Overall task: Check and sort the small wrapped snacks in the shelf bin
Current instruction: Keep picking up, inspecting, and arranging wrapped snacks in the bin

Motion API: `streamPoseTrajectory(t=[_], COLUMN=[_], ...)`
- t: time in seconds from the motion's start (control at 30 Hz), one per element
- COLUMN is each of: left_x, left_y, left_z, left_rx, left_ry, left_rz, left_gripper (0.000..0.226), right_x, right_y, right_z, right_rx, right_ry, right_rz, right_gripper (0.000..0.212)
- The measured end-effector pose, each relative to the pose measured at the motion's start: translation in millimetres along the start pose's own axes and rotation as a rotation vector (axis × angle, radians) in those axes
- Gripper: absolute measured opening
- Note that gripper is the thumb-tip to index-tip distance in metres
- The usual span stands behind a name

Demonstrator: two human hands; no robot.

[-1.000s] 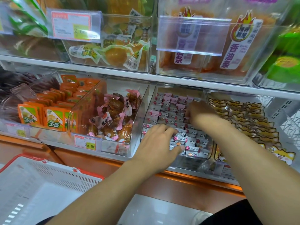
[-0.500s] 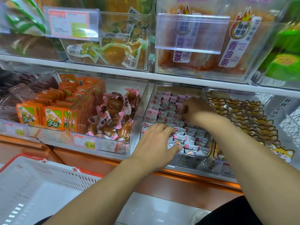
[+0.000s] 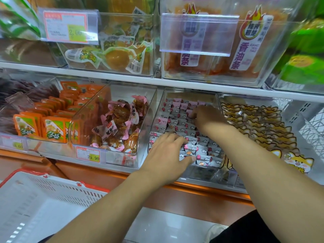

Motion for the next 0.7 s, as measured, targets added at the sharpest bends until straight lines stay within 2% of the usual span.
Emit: streamPoseTrajectory(t=[0.23,0.33,0.4,0.5,0.7], left_x=[1,0,0,1,17], left_y=[1,3,3,4,2], left_z=[-1,-1,0,2,15], left_rx=[-0.02,-0.02,-0.013,-0.006,0.066], left_ry=[-0.003,-0.001,0.001,-0.001,-0.04], left_rz=[-0.002,-0.002,-0.005,-0.006,0.015], left_gripper=[0.057,0.057,0.057,0.057,0.057], right_x=[-3,-3,-6,-9,-24], right_y=[19,19,24,38,25], right_z=[3,6,13,31,32], right_rx=[0.069,0.054,0.083,0.102,-0.158], right_ry=[-0.015,0.044,0.057,0.027,0.13], right_rz=[0.118,-0.006,-0.024,0.032,-0.154], right_gripper=[0.02,0.041,0.052,0.049,0.057])
Point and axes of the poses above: each hand's wrist, its own x-axis towards the middle knuckle, its own y-axis out of the back of the hand, z = x × y, the point moved 5 cm from there along x, towards the middle knuckle, and after that the axes turned 7 degrees about -x, right-handed, at the moved point
